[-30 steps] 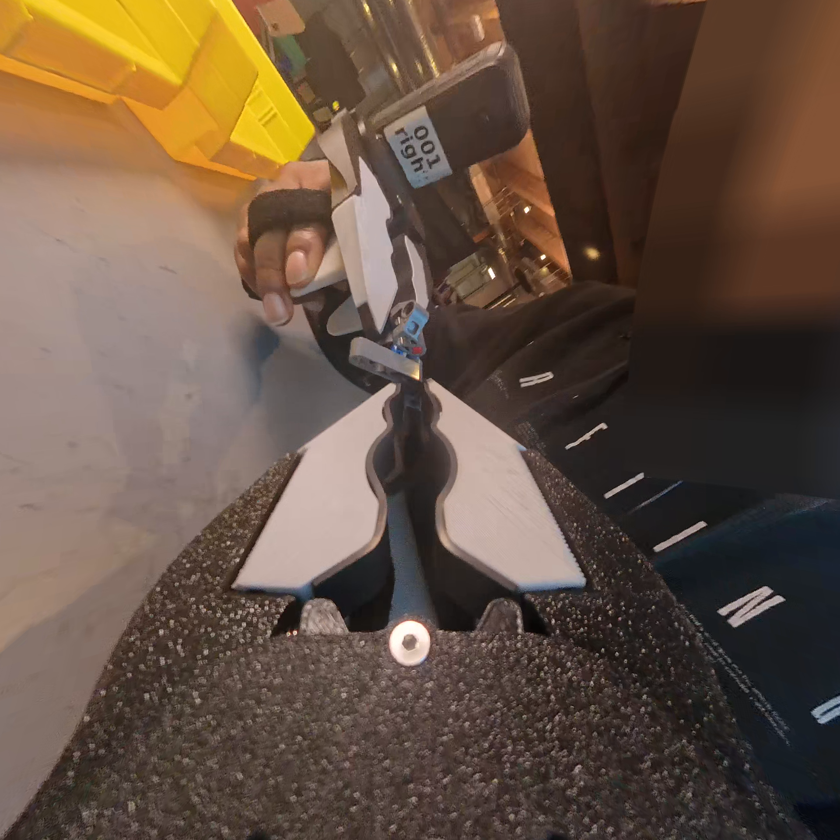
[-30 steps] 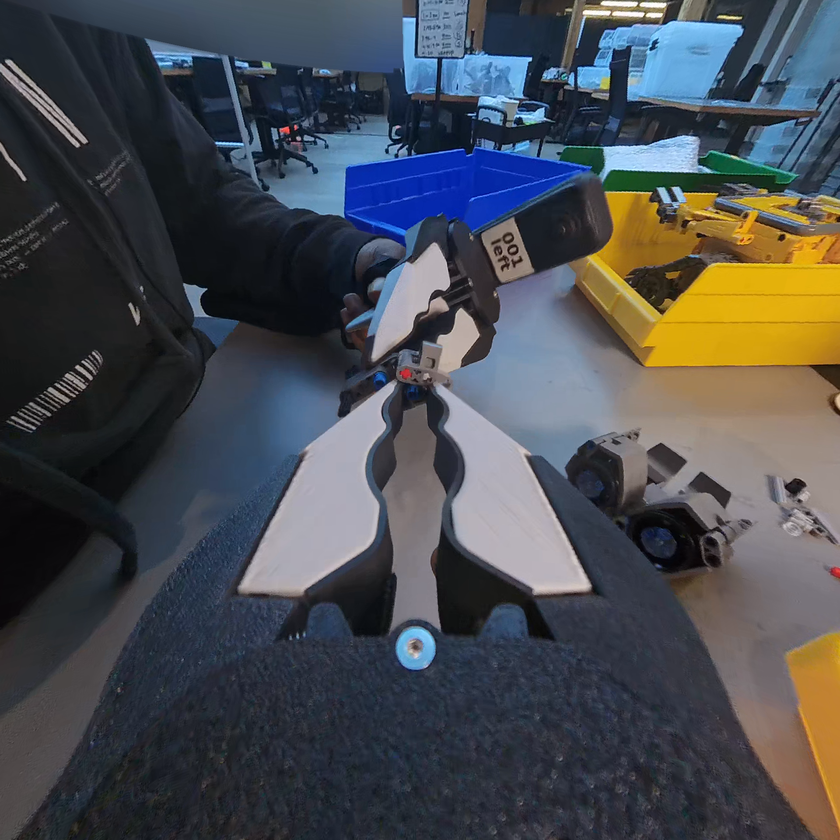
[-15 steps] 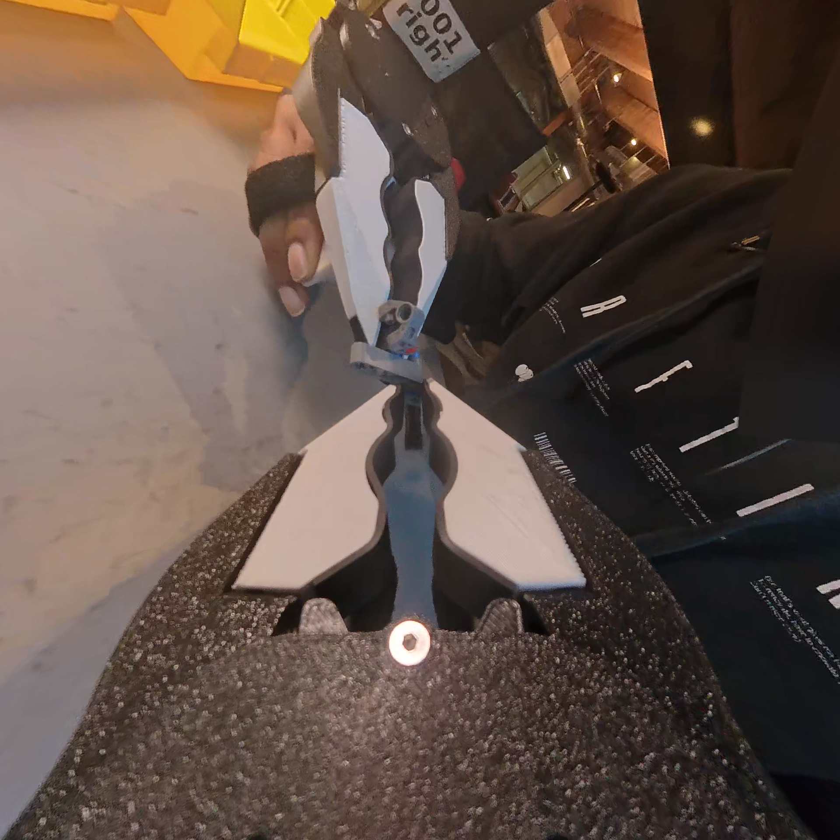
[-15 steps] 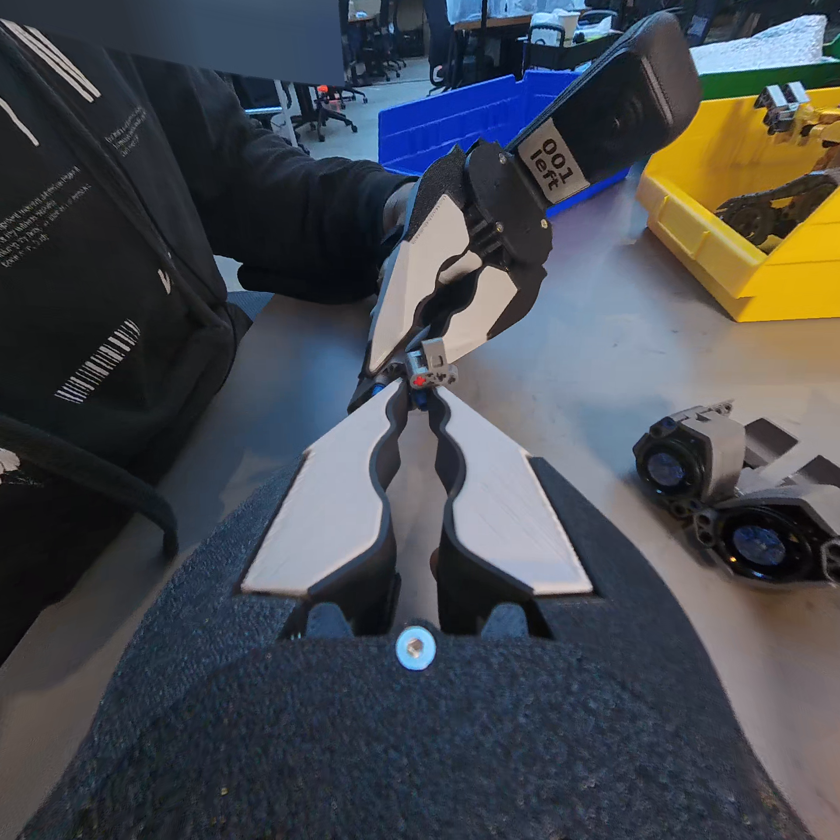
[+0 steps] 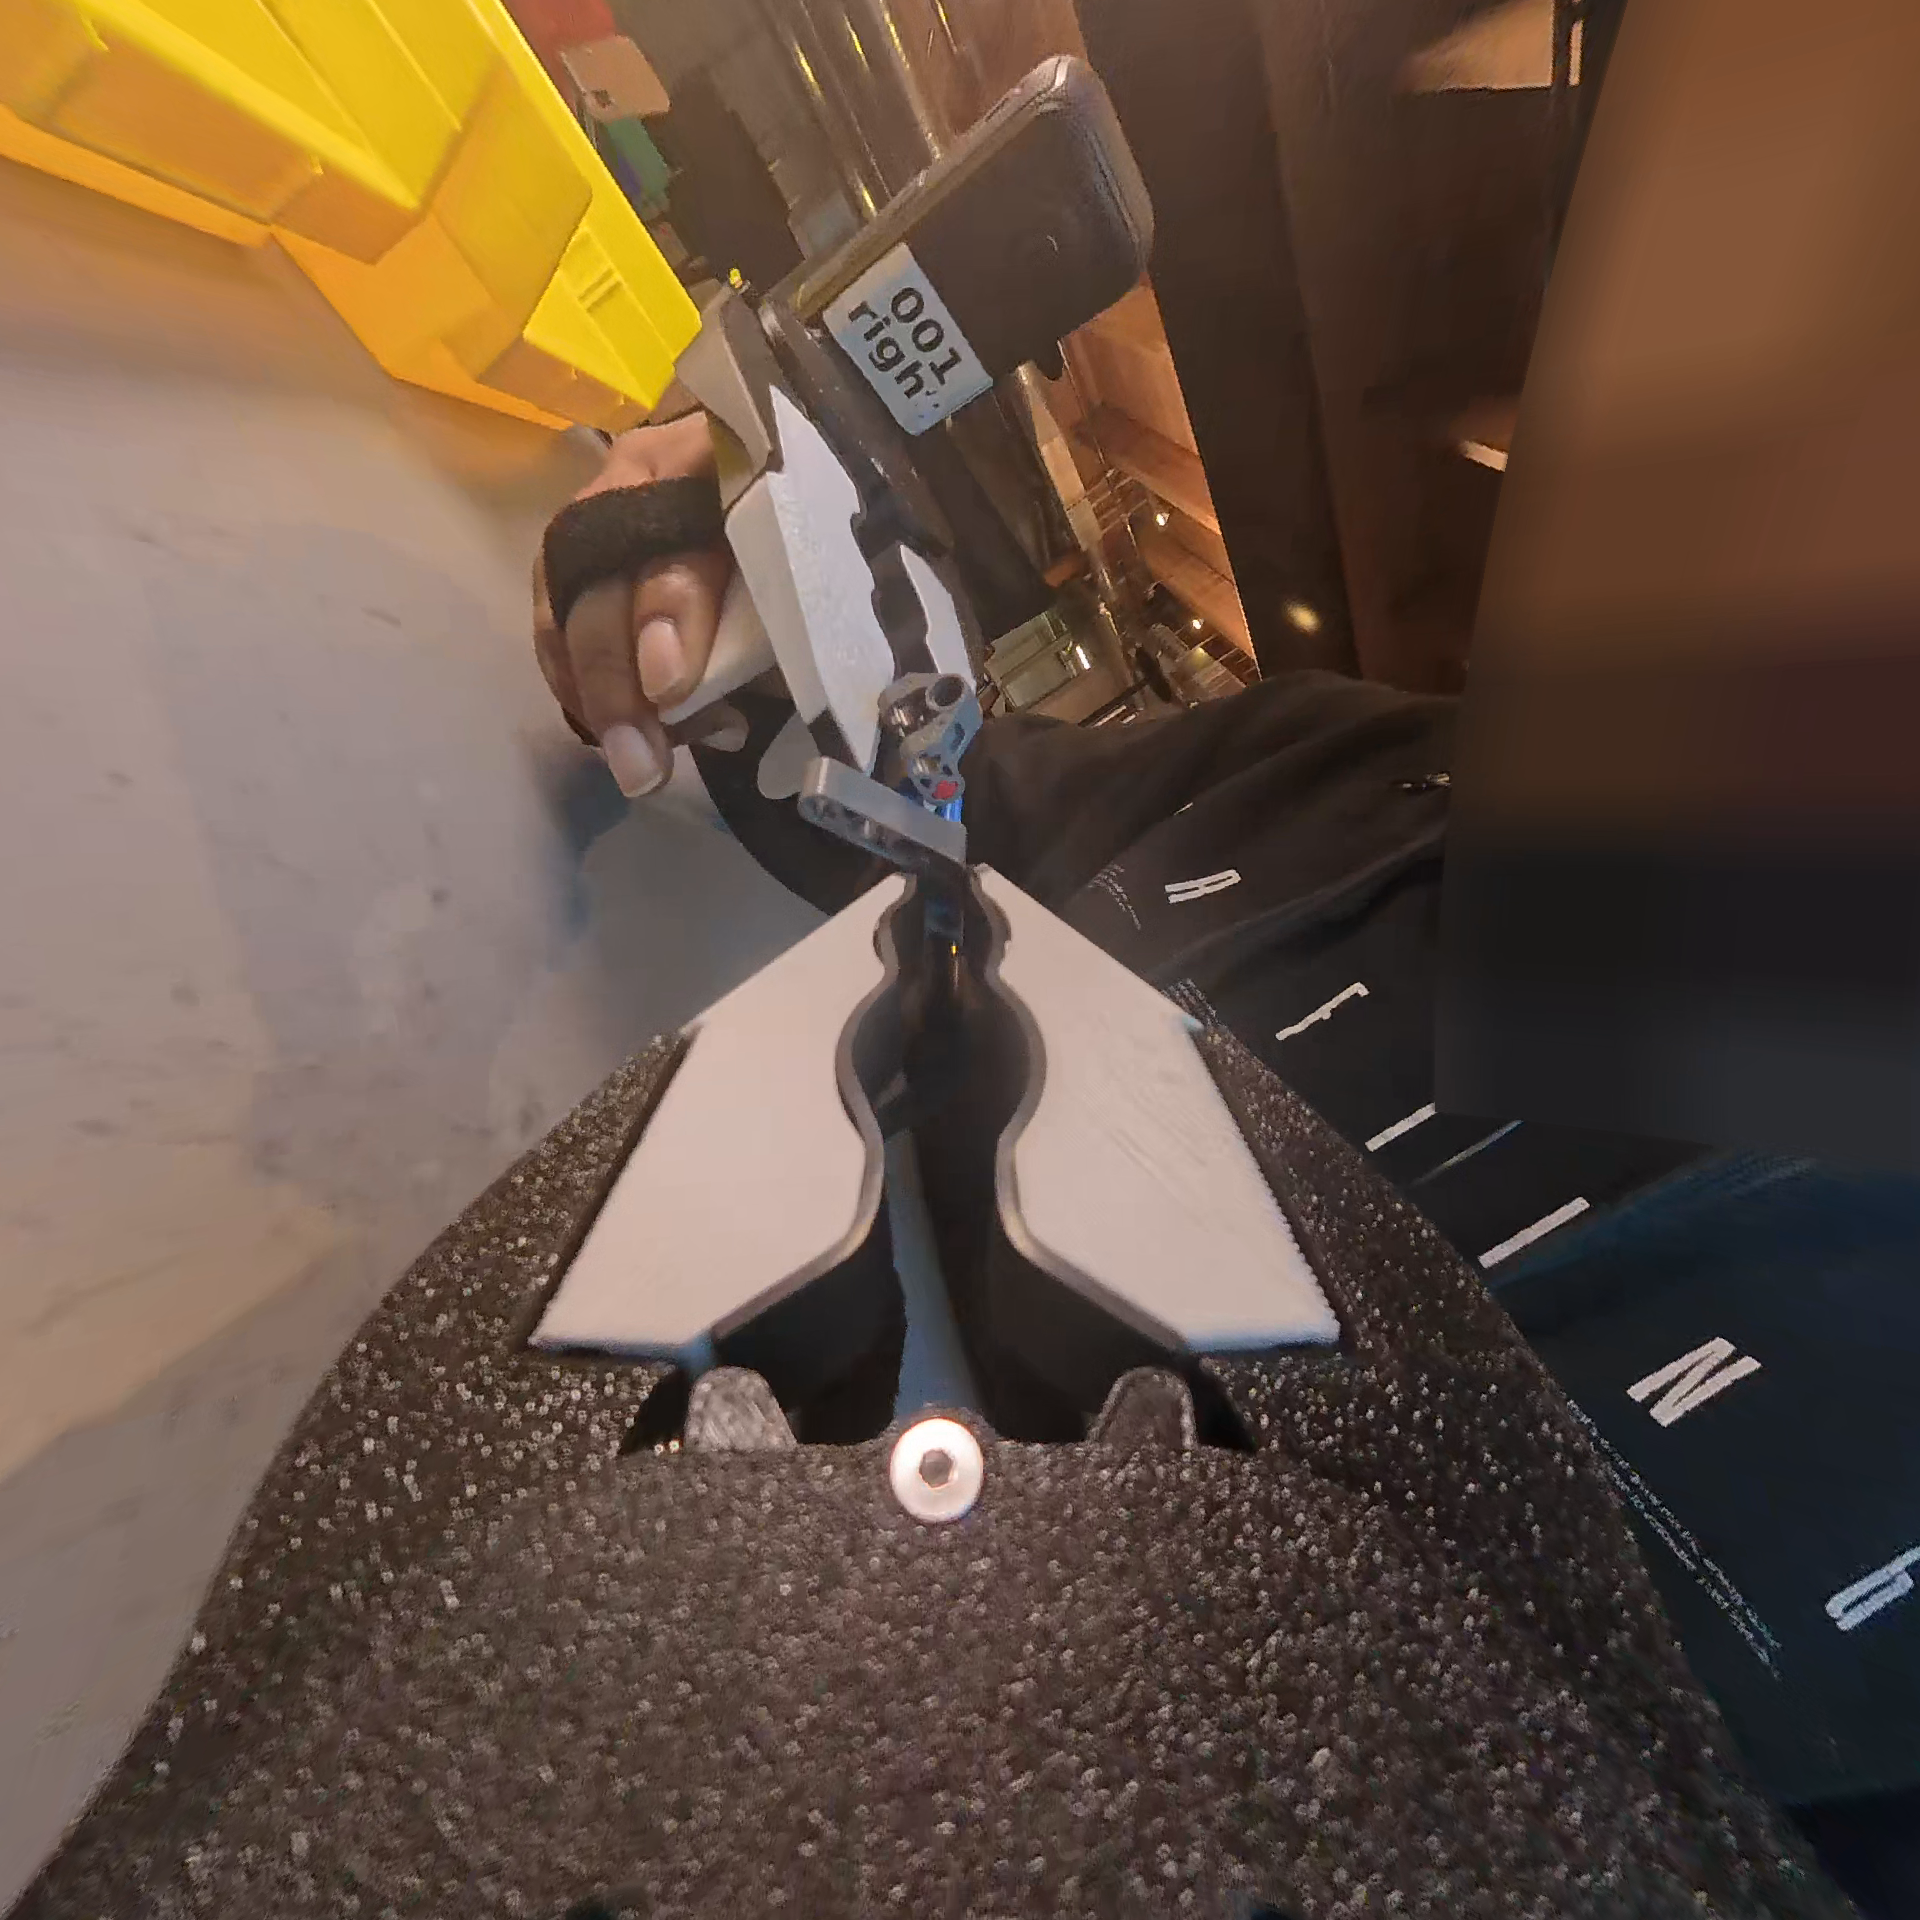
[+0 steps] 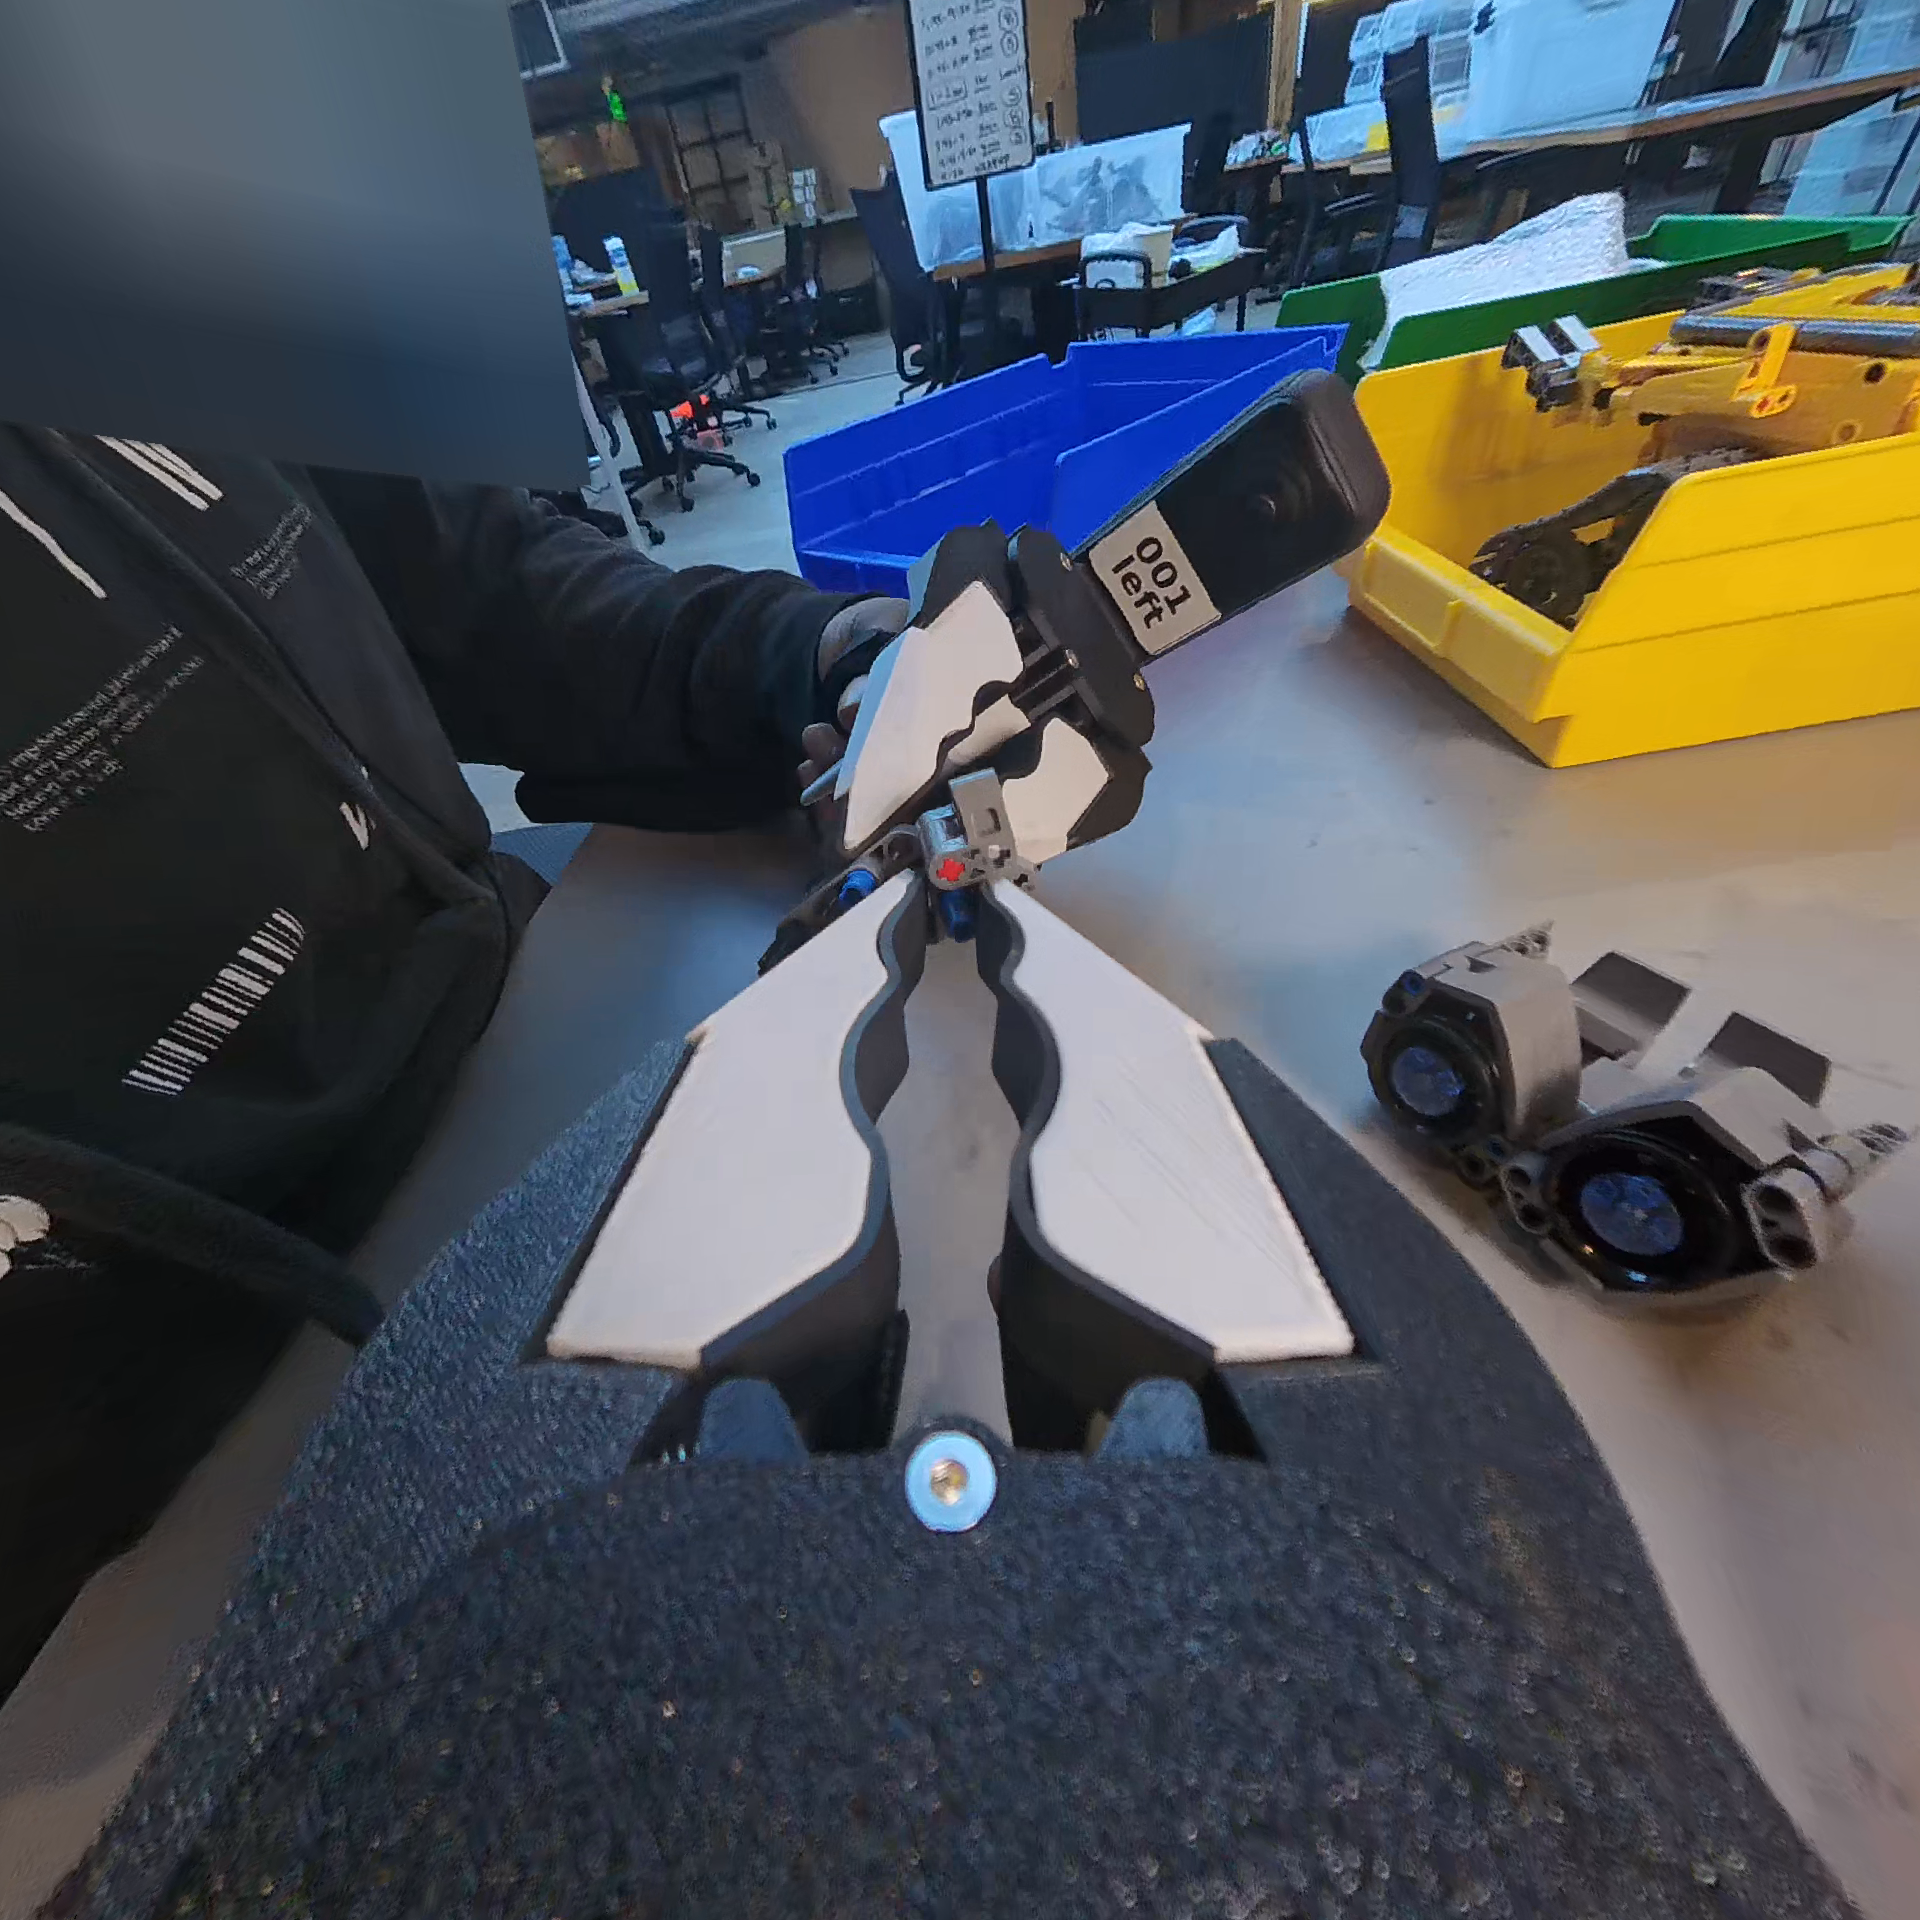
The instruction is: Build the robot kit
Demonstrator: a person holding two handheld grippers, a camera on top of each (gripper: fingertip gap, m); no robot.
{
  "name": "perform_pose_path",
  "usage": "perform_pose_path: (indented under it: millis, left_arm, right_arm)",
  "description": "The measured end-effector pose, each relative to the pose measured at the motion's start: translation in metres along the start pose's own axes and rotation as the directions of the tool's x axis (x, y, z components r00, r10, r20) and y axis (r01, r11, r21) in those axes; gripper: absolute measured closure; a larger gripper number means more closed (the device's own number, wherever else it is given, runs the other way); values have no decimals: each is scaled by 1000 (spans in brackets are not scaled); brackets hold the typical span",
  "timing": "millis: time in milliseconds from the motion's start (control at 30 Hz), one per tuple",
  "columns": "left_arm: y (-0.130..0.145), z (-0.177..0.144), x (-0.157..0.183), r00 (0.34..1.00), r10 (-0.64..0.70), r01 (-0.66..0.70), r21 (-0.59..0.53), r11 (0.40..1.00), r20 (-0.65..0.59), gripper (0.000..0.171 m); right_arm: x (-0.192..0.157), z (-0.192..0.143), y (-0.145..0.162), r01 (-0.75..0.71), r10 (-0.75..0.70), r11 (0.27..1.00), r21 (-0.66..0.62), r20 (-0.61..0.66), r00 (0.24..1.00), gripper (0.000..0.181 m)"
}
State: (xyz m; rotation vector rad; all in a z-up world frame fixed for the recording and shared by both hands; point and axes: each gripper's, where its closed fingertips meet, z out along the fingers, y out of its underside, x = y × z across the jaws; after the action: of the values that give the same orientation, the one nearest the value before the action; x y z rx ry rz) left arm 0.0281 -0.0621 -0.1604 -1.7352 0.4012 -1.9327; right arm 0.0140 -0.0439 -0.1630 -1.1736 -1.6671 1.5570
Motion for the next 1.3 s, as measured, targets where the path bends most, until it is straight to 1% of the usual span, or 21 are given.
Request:
perform_pose_path:
  millis: [267,400,467,567,667,833,933,1133,1300]
  left_arm:
    - [-3,-3,-1,1000,-3,3,31,1000,13,165]
    - [1,-2,-3,999,2,-2,8,1000,32,165]
    - [5,-2,-7,998,15,-14,-15,1000,60,165]
    - [10,-1,-15,989,57,-48,-61,997,138,165]
    - [13,-4,-26,974,68,-50,-87,995,214,165]
    - [21,-11,-46,939,78,-32,-142,989,335,165]
    - [26,-13,-52,926,80,-19,-166,986,369,165]
    - [30,-14,-56,921,75,-4,-185,983,383,165]
    - [31,-16,-56,919,73,0,-186,983,388,165]
  right_arm:
    - [3,-1,-1,-29,29,1000,2,-10,1000,174]
    - [3,1,4,-5,4,999,-41,-25,1000,174]
    - [2,1,8,24,-27,997,-77,-33,999,175]
    - [5,1,17,52,-60,989,-138,-49,997,175]
    - [11,1,28,39,-55,979,-198,-77,995,174]
    - [19,-3,61,55,-101,923,-380,-102,990,175]
    - [24,-4,79,95,-172,864,-494,-113,979,174]
    - [24,-6,87,118,-225,800,-588,-111,968,173]
    - [24,-9,90,82,-196,780,-621,-118,973,170]
